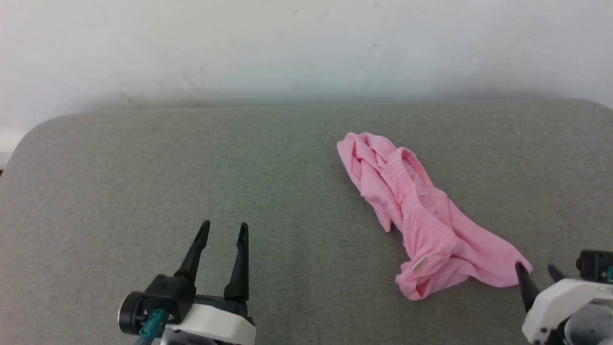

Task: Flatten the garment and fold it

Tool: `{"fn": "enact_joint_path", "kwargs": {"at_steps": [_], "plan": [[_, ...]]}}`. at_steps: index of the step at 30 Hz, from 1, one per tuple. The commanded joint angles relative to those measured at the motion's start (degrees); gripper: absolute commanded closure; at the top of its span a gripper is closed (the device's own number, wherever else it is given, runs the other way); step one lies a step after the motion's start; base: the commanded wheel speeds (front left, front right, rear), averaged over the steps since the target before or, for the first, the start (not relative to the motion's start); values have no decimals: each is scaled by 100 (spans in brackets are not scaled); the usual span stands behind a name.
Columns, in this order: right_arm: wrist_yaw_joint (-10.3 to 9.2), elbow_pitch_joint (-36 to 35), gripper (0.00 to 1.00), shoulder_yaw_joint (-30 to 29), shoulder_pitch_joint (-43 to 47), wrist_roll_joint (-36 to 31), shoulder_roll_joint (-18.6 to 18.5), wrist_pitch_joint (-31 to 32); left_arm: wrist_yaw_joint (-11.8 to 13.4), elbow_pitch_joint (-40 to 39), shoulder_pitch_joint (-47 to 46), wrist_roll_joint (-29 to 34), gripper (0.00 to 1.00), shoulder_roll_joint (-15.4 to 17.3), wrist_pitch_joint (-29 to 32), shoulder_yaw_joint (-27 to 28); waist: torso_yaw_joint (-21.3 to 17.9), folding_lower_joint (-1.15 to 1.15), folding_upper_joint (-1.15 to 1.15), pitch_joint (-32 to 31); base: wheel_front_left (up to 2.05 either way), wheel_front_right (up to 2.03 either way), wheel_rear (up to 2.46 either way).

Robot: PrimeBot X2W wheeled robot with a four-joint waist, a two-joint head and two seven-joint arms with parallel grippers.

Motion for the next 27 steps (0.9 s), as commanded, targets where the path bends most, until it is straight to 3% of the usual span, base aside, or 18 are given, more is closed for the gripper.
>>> {"fn": "enact_joint_path", "kwargs": {"at_steps": [1,7,12,17,27], "plan": [[-5,-57,0,37,-124,0,28,-214,-15,16,-64,31,0,-10,-28,0,-105,0,0,-52,0,0,0],[-5,-500,0,232,-216,59,110,-1270,-155,90,-78,-68,0,-10,-28,-255,-169,0,0,-91,0,0,0],[-5,-991,0,90,-107,-196,235,-1935,-391,382,-424,-264,0,-10,139,-1068,-231,0,0,44,0,0,0],[-5,-1178,0,-54,-59,-432,372,-2043,-464,658,-1250,-553,0,-10,1355,-1980,-407,0,0,261,0,0,0],[-5,-1104,0,306,-332,-350,412,-2097,-155,1671,-3425,-1130,0,-10,3588,-3013,-1085,0,0,930,0,0,0]]}}
